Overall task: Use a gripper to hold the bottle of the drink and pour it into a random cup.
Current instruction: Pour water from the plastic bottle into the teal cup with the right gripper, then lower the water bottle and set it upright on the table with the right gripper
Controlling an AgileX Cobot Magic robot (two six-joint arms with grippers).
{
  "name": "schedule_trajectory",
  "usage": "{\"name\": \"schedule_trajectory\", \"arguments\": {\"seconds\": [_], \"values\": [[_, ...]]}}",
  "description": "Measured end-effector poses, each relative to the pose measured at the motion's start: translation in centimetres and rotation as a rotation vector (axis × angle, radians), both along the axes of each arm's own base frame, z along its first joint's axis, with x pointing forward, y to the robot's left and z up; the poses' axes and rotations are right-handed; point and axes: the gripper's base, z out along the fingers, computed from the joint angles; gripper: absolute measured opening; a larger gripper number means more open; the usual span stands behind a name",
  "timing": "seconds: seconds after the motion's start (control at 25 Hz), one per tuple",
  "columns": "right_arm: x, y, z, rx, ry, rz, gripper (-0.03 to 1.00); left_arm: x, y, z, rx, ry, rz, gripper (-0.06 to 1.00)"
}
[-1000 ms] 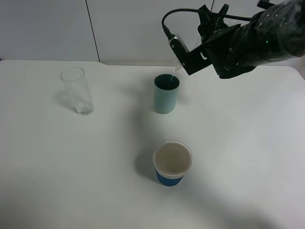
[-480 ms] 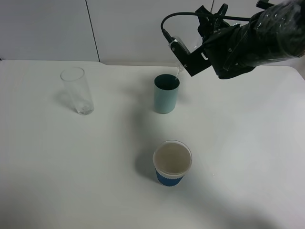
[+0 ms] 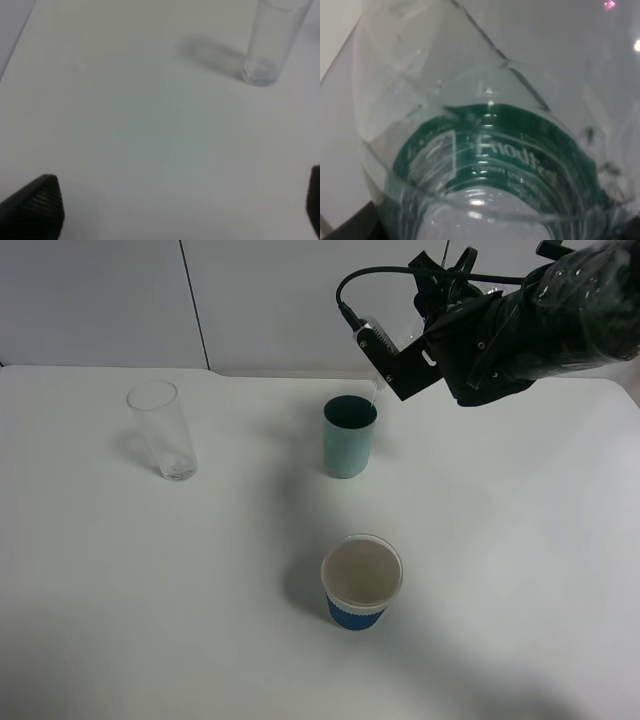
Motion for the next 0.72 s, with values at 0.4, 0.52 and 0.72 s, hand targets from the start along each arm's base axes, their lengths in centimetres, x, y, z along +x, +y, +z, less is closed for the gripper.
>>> {"name": "schedule_trajectory", "arguments": {"seconds": [0.4,0.52,0.72], "values": [[0.0,0.09,-0.06,0.26,-0.061,-0.088,0.57,0.0,0.0,0.0,0.0,0.0,0.0,0.98],[0.0,0.14,-0.08,0.484,-0.114,-0.17,0.57,0.0,0.0,0.0,0.0,0.0,0.0,0.98],[-0.04,0.28,-0.28,0.892,-0.191,-0.323,0.57,0.0,0.0,0.0,0.0,0.0,0.0,0.98]]}}
